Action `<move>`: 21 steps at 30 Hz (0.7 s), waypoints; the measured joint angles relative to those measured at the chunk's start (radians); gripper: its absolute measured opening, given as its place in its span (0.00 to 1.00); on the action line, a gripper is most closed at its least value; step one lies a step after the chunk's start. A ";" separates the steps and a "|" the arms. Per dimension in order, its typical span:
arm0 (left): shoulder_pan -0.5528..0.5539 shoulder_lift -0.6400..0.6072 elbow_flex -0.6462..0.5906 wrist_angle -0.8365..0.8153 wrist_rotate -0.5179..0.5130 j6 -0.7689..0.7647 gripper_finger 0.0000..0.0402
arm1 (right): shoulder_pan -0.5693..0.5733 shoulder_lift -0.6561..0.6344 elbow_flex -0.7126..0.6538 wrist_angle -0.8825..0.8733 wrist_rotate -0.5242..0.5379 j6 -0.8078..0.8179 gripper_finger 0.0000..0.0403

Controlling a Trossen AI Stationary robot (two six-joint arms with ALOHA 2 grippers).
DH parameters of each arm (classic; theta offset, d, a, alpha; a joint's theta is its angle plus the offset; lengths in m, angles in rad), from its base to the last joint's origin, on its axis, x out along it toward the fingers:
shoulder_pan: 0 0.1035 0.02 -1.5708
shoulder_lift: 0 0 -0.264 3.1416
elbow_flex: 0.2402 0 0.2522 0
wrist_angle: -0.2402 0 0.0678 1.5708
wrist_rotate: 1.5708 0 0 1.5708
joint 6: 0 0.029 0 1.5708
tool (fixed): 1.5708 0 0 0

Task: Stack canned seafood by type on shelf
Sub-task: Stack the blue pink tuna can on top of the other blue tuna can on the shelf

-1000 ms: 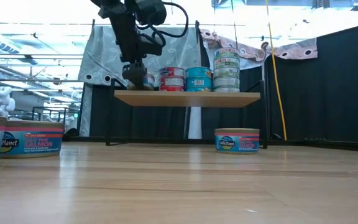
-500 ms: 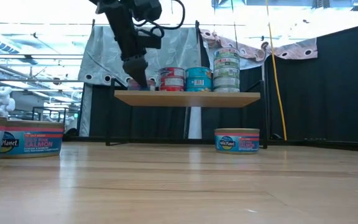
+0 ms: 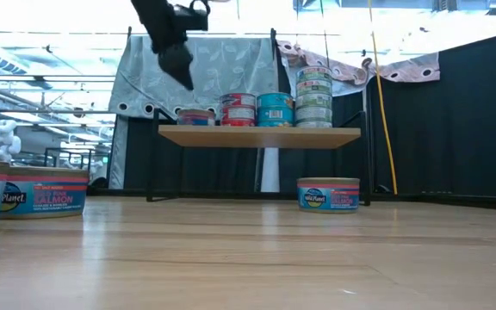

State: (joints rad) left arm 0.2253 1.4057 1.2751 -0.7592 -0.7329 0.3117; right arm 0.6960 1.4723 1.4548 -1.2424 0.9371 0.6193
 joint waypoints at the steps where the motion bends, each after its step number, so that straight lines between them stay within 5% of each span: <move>1: -0.021 -0.009 0.000 0.001 0.020 -0.028 0.88 | 0.000 0.000 0.000 -0.002 -0.001 0.001 0.82; 8: -0.303 -0.057 0.000 0.099 0.419 -0.218 0.88 | 0.020 -0.001 -0.075 -0.006 -0.053 0.004 0.78; 14: -0.607 -0.011 0.000 0.272 0.316 -0.094 0.88 | 0.018 0.000 -0.199 0.080 -0.074 0.021 0.69; 21: -0.785 0.124 -0.001 0.332 0.073 0.196 0.88 | 0.014 0.000 -0.296 0.232 -0.283 0.004 0.55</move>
State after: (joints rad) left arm -0.5601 1.5297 1.2743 -0.4267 -0.6604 0.5075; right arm 0.7097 1.4721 1.1590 -1.0108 0.6537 0.6229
